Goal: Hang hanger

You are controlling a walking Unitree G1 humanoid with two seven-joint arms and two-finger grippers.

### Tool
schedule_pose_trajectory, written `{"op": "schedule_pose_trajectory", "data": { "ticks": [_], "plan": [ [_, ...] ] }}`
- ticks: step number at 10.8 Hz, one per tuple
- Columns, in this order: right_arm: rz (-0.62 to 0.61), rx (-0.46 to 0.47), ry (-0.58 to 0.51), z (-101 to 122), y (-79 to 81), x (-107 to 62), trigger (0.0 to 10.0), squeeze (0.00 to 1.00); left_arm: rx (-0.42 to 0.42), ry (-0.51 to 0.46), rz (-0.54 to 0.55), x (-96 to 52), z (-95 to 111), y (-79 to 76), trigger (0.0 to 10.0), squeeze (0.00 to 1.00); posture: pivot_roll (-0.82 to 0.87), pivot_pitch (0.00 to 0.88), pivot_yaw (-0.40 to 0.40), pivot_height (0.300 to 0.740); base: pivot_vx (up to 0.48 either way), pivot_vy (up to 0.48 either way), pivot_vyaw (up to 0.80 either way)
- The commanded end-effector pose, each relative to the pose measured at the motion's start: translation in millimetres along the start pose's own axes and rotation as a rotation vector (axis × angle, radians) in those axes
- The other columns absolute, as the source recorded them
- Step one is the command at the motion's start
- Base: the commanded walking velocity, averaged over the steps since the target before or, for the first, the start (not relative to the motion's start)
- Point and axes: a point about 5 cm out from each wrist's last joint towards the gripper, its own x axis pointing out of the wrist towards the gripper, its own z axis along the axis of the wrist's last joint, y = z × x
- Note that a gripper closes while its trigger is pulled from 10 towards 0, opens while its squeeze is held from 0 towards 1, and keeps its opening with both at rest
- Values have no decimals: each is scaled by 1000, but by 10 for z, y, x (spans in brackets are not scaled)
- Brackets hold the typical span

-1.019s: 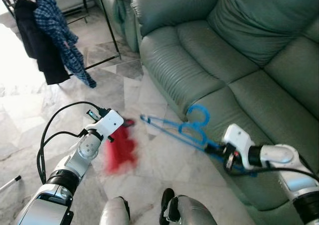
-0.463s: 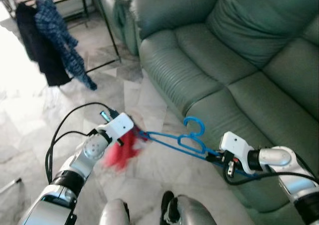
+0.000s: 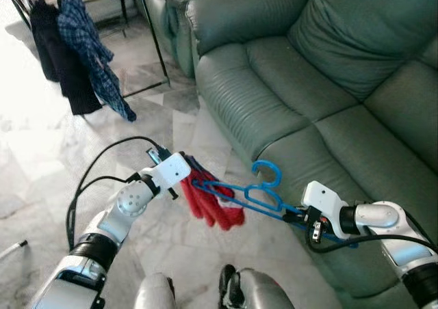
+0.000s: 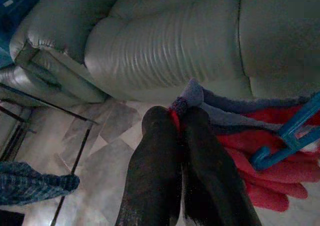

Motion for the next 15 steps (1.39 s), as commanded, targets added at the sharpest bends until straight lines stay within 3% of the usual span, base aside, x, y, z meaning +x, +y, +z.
{"op": "schedule_pose_trajectory", "data": {
  "ticks": [1,7,12,15],
  "plan": [
    [-5,-18,10,3,-40,-54,10000,0,15,21,8,-21,-41,16,10000,0,-68,164,-54,740,0,0,0],
    [-20,-23,19,-19,-71,-102,10000,0,10,33,20,-42,-63,25,10000,0,-69,165,-52,740,0,0,0],
    [-25,-10,10,-24,-79,-52,10000,0,-12,-81,-19,-1,198,44,10000,0,-64,168,-55,740,0,0,0],
    [-41,2,-7,-24,-118,-137,10000,0,8,-41,7,-28,127,66,10000,0,-67,168,-52,740,0,0,0]
  ]
}}
